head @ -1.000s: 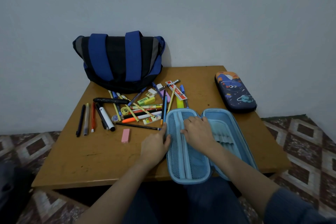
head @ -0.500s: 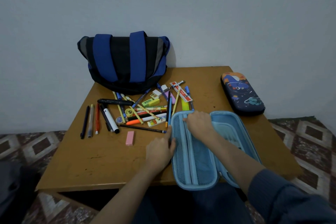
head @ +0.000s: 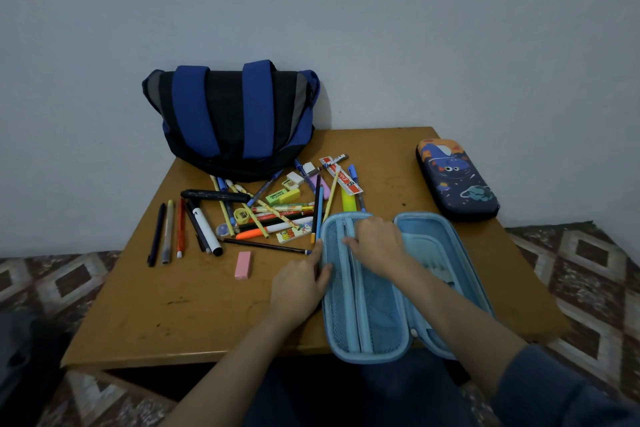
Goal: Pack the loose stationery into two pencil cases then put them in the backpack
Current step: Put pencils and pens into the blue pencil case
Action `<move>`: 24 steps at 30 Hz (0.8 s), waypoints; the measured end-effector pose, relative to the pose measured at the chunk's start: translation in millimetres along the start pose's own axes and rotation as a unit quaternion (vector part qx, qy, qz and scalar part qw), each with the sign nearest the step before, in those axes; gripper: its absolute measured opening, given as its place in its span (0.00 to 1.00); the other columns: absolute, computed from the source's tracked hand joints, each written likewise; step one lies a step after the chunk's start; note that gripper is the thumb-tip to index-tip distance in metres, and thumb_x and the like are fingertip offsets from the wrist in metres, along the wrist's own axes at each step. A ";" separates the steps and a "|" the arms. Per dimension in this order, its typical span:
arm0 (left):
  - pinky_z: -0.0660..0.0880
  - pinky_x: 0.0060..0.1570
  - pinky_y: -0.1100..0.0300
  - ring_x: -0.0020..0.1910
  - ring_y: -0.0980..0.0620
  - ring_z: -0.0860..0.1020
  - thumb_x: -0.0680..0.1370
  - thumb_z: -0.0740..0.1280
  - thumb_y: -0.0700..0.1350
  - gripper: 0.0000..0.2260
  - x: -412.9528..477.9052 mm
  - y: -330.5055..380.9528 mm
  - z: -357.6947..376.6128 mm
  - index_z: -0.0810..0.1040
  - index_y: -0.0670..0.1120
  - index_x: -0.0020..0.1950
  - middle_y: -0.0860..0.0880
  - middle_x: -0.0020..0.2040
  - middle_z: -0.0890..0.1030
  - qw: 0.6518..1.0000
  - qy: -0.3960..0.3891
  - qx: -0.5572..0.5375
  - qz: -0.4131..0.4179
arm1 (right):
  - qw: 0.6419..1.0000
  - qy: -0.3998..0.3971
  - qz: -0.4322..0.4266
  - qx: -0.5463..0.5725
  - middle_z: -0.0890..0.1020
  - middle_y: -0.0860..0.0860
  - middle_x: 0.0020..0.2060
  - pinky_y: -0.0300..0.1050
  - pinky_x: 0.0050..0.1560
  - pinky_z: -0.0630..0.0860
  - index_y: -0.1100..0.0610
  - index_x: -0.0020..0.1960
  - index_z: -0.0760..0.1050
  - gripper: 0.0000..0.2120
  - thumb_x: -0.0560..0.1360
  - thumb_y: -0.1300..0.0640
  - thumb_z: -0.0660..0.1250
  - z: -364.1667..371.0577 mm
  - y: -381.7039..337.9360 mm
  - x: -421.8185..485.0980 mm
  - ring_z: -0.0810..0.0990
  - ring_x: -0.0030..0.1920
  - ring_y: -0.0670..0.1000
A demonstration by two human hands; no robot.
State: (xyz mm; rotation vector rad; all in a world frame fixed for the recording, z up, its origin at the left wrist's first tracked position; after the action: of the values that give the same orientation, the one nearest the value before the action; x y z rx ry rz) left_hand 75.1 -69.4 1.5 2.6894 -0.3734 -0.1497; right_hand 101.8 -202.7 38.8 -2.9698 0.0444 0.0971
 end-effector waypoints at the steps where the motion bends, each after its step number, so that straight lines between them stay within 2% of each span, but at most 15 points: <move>1: 0.69 0.30 0.65 0.33 0.57 0.73 0.81 0.55 0.53 0.23 1.8 -1.2 -2.7 0.58 0.51 0.75 0.54 0.34 0.73 1.000 0.000 -0.030 -0.001 | 1.000 0.002 -0.018 0.014 0.71 0.51 0.35 0.46 0.44 0.71 0.54 0.31 0.60 0.21 0.78 0.47 0.61 -1.5 -0.4 -7.1 0.75 0.42 0.53; 3: 0.73 0.32 0.66 0.34 0.59 0.75 0.80 0.59 0.51 0.18 6.7 -5.9 -13.9 0.69 0.50 0.70 0.52 0.42 0.80 0.996 0.033 -0.081 -0.005 | 0.997 0.020 -0.053 0.055 0.74 0.54 0.41 0.47 0.47 0.72 0.55 0.33 0.63 0.18 0.78 0.50 0.62 -3.8 2.1 -19.7 0.75 0.44 0.53; 4: 0.73 0.33 0.67 0.33 0.59 0.75 0.80 0.60 0.50 0.15 9.6 -9.6 -22.0 0.74 0.49 0.66 0.51 0.45 0.82 0.994 0.065 -0.090 -0.010 | 0.995 0.030 -0.063 0.077 0.75 0.53 0.41 0.45 0.45 0.72 0.55 0.33 0.65 0.17 0.77 0.51 0.63 -4.7 5.1 -24.8 0.75 0.42 0.52; 7: 0.72 0.31 0.67 0.32 0.58 0.75 0.80 0.62 0.46 0.12 23.0 -25.7 -49.2 0.80 0.43 0.57 0.48 0.45 0.82 0.982 0.155 -0.096 -0.053 | 0.990 0.020 -0.058 0.129 0.73 0.49 0.28 0.36 0.33 0.68 0.56 0.32 0.69 0.16 0.76 0.51 0.66 -0.8 18.3 -33.0 0.71 0.30 0.46; 9: 0.72 0.30 0.64 0.33 0.53 0.76 0.79 0.63 0.44 0.11 34.0 -37.6 -63.1 0.80 0.39 0.55 0.45 0.42 0.81 0.972 0.180 -0.106 -0.109 | 0.987 0.001 -0.034 0.156 0.74 0.49 0.27 0.38 0.34 0.70 0.60 0.34 0.74 0.16 0.76 0.50 0.66 3.9 25.8 -34.8 0.71 0.29 0.46; 11: 0.74 0.30 0.59 0.34 0.49 0.78 0.78 0.64 0.42 0.09 46.2 -49.0 -70.5 0.80 0.37 0.51 0.43 0.40 0.81 0.957 0.179 -0.144 -0.176 | 0.984 -0.009 -0.014 0.178 0.78 0.52 0.30 0.42 0.37 0.73 0.64 0.39 0.78 0.17 0.76 0.50 0.66 6.5 29.6 -34.7 0.74 0.32 0.48; 13: 0.78 0.36 0.54 0.39 0.45 0.81 0.77 0.66 0.41 0.08 58.1 -56.0 -72.1 0.81 0.36 0.48 0.40 0.41 0.82 0.949 0.163 -0.160 -0.219 | 0.983 -0.008 -0.007 0.181 0.78 0.52 0.31 0.41 0.37 0.73 0.63 0.40 0.79 0.17 0.76 0.49 0.66 8.3 30.1 -33.8 0.75 0.33 0.48; 18: 0.74 0.31 0.59 0.36 0.46 0.80 0.77 0.66 0.46 0.12 81.8 -62.1 -73.7 0.75 0.38 0.40 0.40 0.40 0.82 0.953 0.123 -0.120 -0.250 | 0.990 0.006 0.005 0.144 0.71 0.43 0.27 0.37 0.31 0.67 0.53 0.35 0.73 0.14 0.75 0.46 0.65 13.5 29.0 -32.8 0.73 0.33 0.45; 20: 0.76 0.35 0.56 0.38 0.45 0.81 0.77 0.66 0.49 0.14 87.5 -66.1 -74.8 0.75 0.38 0.42 0.39 0.41 0.82 0.951 0.119 -0.114 -0.262 | 0.990 0.007 0.005 0.141 0.71 0.43 0.27 0.35 0.30 0.66 0.50 0.32 0.69 0.16 0.75 0.46 0.65 16.2 29.7 -31.7 0.73 0.33 0.45; 22: 0.78 0.38 0.54 0.39 0.44 0.81 0.77 0.66 0.49 0.15 92.0 -69.4 -75.1 0.74 0.38 0.40 0.39 0.40 0.83 0.948 0.116 -0.123 -0.269 | 0.990 0.007 0.002 0.142 0.71 0.43 0.27 0.36 0.31 0.67 0.48 0.31 0.66 0.17 0.75 0.45 0.65 17.9 30.3 -30.3 0.73 0.33 0.45; 24: 0.76 0.32 0.57 0.32 0.48 0.79 0.76 0.68 0.49 0.15 93.7 -70.6 -75.3 0.71 0.41 0.35 0.42 0.35 0.82 0.945 0.110 -0.136 -0.276 | 0.990 0.006 0.005 0.141 0.71 0.43 0.27 0.38 0.33 0.69 0.48 0.31 0.67 0.17 0.75 0.44 0.65 18.4 31.2 -29.2 0.74 0.34 0.45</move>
State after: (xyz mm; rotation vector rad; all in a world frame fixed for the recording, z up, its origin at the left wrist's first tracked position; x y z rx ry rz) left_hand 193.8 -4.6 35.6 2.4286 0.4450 -0.0549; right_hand 70.3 -229.6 17.5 -2.6887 0.0688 0.0669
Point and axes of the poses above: each hand's wrist, its own x-axis towards the middle knuckle, its own z-axis out of the palm, y = z × x, the point moved 4 cm from there along x, towards the middle knuckle
